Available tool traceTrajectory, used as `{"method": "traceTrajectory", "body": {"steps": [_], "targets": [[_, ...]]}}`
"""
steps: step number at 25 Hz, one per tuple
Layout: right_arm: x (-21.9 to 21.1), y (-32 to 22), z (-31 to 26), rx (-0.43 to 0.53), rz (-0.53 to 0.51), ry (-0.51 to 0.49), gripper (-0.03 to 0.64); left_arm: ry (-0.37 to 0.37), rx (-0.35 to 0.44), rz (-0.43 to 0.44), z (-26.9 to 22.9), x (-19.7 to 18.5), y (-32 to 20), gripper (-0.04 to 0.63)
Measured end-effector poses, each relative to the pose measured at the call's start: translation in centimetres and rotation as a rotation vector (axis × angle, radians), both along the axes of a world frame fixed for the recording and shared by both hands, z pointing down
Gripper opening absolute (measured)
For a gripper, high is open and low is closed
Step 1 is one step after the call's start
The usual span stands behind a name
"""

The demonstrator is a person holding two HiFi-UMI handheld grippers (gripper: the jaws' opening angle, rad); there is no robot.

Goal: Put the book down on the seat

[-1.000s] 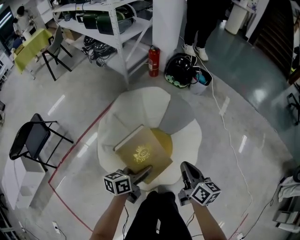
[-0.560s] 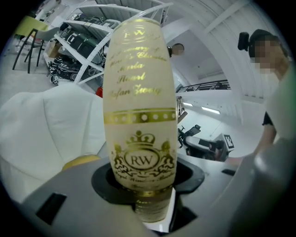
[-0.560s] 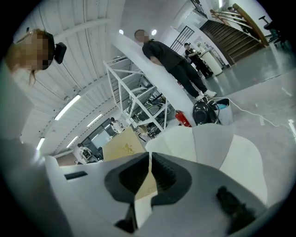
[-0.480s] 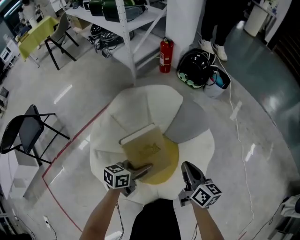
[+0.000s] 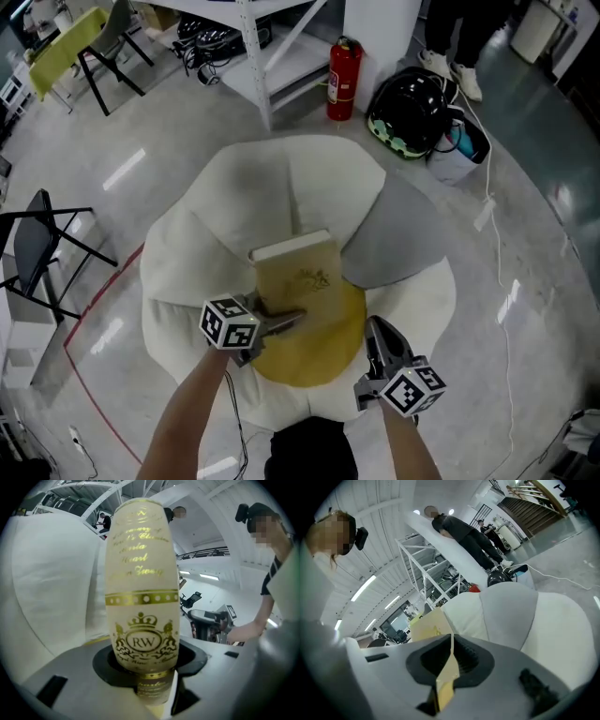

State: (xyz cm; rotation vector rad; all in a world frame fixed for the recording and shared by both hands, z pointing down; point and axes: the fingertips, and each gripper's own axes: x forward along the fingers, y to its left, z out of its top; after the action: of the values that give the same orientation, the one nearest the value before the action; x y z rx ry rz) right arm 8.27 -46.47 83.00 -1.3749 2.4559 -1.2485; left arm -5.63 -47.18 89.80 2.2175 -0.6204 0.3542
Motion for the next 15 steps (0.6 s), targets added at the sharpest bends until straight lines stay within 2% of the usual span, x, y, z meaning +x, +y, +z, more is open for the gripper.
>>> {"method": "traceTrajectory", "body": {"steps": [7,11,15], "targets": [[0.2,-2.1,6.0,0.035,0.017,-0.024,0.012,-0.017,0.059,0.052,6.5,0.7,-4.6,0.219],[0.4,-2.7,8.2,0.048,0.020,-0.033,0.012,-0.009,0.090,0.055,8.8,1.3,-6.9,0.219],[0.9,-3.1,9.9,0.057,0.023,-0.039,0.012,-0.044,0.113,0.039,11.3,0.8,-8.9,0.219]]}}
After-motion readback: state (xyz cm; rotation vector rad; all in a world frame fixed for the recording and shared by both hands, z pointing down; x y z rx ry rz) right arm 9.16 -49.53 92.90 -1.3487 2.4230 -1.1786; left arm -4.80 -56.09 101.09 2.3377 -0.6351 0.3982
